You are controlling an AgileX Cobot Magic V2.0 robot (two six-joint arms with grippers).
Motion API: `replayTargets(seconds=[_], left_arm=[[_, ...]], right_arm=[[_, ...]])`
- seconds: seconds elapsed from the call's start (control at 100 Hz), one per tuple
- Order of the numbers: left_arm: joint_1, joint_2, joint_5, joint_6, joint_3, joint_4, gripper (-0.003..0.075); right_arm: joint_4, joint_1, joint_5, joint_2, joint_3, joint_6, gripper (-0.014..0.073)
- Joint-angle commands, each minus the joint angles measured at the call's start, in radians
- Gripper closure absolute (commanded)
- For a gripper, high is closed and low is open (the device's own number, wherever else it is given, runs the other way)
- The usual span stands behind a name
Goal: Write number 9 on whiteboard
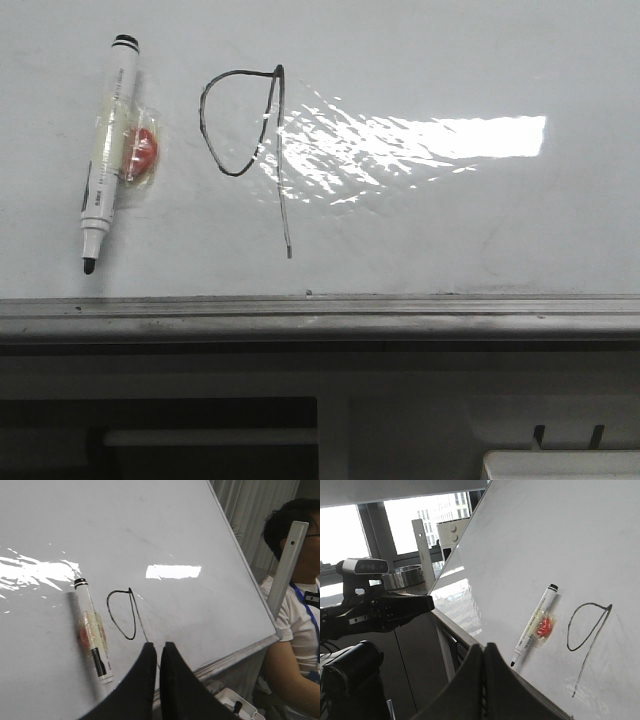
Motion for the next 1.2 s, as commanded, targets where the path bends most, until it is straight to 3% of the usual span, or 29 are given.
replayTargets(seconds=[0.0, 0.11, 0.15, 0.39, 0.52, 0.74, 0.92, 1.19], left_arm=[[0.016, -0.019, -0.157, 0.001, 0.019, 0.063, 0.0741], [0.089, -0.026, -0.295, 0.001, 0.11, 0.195, 0.074], [0.12, -0.026, -0.237, 0.001, 0.102, 0.195, 0.074], [0.374, -0.026, -0.226, -0.007, 0.105, 0.368, 0.074], [0.495, -0.026, -0.136, -0.126, 0.105, 0.366, 0.074], [0.668, -0.026, 0.073, -0.133, 0.105, 0.373, 0.074], [0.724, -0.026, 0.26, -0.133, 0.106, 0.395, 0.074], [0.724, -0.026, 0.262, -0.133, 0.106, 0.387, 0.074]], right_arm=[[-0.01, 0.003, -0.081, 0.002, -0.027, -0.012, 0.0664], [-0.01, 0.003, -0.081, 0.002, -0.027, -0.012, 0.0664], [-0.01, 0.003, -0.081, 0.002, -0.027, -0.012, 0.0664], [-0.01, 0.003, -0.079, 0.002, -0.027, -0.012, 0.0664], [-0.01, 0.003, -0.079, 0.002, -0.027, -0.012, 0.0664], [-0.01, 0.003, -0.079, 0.002, -0.027, -0.012, 0.0664], [-0.01, 0.003, -0.079, 0.002, -0.027, -0.012, 0.0664], [-0.01, 0.003, -0.079, 0.002, -0.027, -0.012, 0.0664]])
